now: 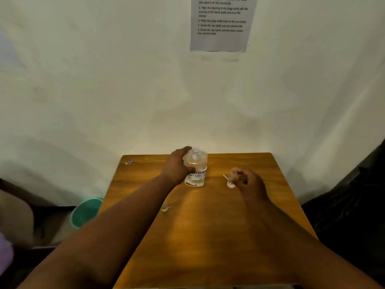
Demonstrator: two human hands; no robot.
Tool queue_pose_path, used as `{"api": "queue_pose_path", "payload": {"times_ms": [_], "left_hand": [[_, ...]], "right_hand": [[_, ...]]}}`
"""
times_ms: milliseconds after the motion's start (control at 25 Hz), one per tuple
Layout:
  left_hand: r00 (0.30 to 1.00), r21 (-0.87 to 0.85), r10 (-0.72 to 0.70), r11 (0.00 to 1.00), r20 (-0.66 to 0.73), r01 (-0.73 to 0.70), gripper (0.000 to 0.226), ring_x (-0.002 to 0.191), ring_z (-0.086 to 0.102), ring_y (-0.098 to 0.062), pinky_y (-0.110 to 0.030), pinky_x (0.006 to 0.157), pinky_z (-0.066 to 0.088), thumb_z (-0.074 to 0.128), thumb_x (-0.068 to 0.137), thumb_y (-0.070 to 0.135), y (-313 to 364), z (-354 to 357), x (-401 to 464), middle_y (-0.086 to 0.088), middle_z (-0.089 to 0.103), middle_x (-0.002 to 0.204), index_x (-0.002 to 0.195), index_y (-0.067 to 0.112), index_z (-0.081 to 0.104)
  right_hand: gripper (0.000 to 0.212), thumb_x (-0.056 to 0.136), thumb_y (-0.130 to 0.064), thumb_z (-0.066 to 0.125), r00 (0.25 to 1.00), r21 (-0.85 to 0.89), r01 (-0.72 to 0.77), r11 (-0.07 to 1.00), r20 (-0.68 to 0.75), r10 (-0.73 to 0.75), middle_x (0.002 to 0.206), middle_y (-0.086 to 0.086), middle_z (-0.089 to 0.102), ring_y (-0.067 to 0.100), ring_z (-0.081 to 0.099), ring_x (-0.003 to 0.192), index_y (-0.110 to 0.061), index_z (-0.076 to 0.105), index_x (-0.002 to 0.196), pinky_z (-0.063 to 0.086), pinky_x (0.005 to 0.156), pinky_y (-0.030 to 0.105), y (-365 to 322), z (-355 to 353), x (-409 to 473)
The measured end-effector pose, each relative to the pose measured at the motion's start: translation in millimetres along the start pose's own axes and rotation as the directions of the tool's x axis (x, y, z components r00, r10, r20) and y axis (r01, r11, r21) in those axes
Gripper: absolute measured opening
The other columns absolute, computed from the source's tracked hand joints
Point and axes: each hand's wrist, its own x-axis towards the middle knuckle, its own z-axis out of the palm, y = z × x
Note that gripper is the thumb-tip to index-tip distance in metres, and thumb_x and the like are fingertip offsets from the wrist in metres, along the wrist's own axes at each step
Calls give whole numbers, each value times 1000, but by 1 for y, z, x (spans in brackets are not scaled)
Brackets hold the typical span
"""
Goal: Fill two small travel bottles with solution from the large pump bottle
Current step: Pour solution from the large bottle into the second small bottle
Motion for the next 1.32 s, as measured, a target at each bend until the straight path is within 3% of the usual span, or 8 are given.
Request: {"api": "queue_pose_path", "payload": {"times_ms": [160,280,560,760,1000,1160,1240,1320], "left_hand": [[997,5,-67,998,46,66,75,121,62,-27,-28,92,45,86,73,10,-23,42,21,-9,66,134,141,13,55],[990,12,-124,992,60,124,75,122,61,-28,-26,94,43,85,73,7,-38,65,31,-11,65,135,142,9,54],[984,11,-167,986,63,167,65,114,61,-18,-24,89,44,84,74,6,-59,91,41,2,67,122,134,14,61],[983,-7,-171,985,72,172,73,123,59,-21,-27,93,46,86,73,9,-66,101,50,-5,65,134,139,16,56],[975,1,-211,977,68,212,123,141,43,-30,-50,114,40,91,69,40,-80,112,44,-6,48,153,161,28,10],[968,150,-249,959,40,240,138,153,18,-37,-59,122,17,77,65,71,-92,101,29,-11,21,167,155,35,-21],[967,99,-253,962,-14,253,116,155,13,-38,-63,122,13,56,77,81,-101,80,13,-11,13,169,155,40,-18],[957,-12,-262,965,-127,263,87,151,23,-37,-64,119,19,44,90,74,-118,44,-6,-11,23,165,158,38,2]], "right_hand": [[28,90,-19,70,991,-33,-130,991,38,131,111,-1,70,15,66,100,-22,67,118,53,71,23,74,25,-2],[32,91,-19,69,982,-48,-172,984,66,175,117,-4,66,16,64,107,-25,63,122,57,82,35,109,38,-2],[43,90,-18,68,956,-70,-274,959,89,279,117,-8,59,15,60,109,-21,56,131,52,87,32,139,55,8],[46,89,-13,70,936,-73,-331,941,98,337,125,-2,62,18,60,111,-21,54,132,51,91,35,154,66,12],[45,94,-22,65,931,-96,-349,932,79,356,134,4,62,22,60,114,-20,51,136,51,95,40,171,74,9],[81,88,-29,72,937,-97,-303,948,153,315,155,-2,37,21,44,135,-31,24,155,44,105,44,163,69,1],[92,86,-40,72,941,-151,-338,929,-42,336,162,2,27,28,35,142,-36,12,155,40,109,51,149,69,-13],[82,86,-43,69,945,-289,-248,925,-281,166,155,11,34,35,37,139,-27,21,150,34,110,55,129,72,-37]]}}
